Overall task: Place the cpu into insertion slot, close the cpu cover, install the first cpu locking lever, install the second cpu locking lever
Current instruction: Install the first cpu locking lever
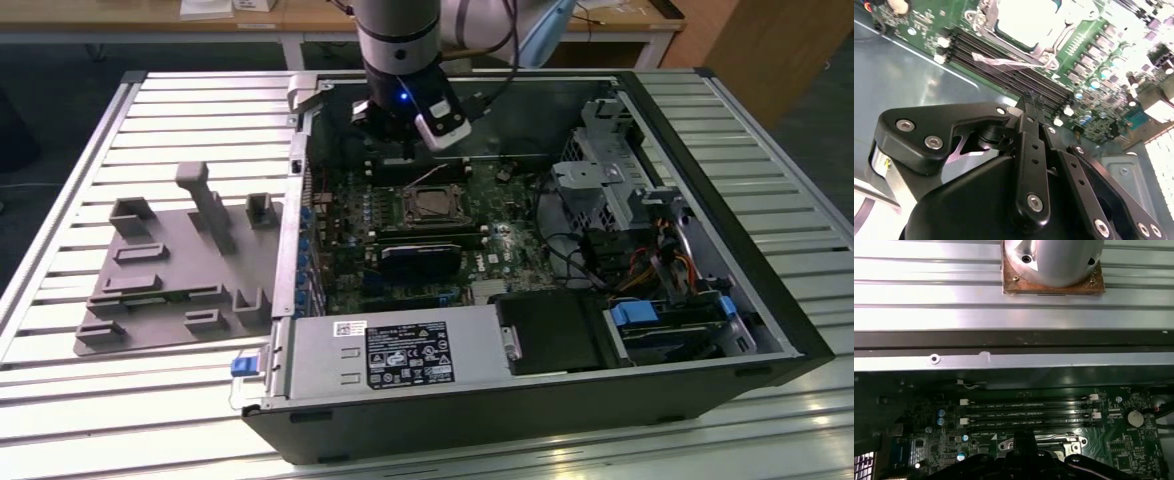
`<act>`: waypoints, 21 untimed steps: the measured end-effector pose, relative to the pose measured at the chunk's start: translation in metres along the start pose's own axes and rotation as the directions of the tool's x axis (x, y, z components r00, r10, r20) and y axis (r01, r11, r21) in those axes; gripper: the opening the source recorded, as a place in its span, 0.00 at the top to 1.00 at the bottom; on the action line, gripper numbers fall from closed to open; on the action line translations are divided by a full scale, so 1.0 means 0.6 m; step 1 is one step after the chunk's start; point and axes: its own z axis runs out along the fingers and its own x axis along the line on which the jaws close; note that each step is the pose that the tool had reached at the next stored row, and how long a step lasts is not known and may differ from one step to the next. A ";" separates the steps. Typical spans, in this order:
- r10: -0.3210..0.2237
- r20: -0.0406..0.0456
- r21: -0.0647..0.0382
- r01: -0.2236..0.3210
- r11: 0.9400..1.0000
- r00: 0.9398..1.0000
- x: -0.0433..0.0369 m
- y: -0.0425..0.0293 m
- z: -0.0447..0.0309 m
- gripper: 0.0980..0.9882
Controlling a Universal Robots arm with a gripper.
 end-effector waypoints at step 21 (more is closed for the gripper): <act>-0.023 0.083 -0.004 0.023 1.000 0.996 -0.001 -0.004 0.009 1.00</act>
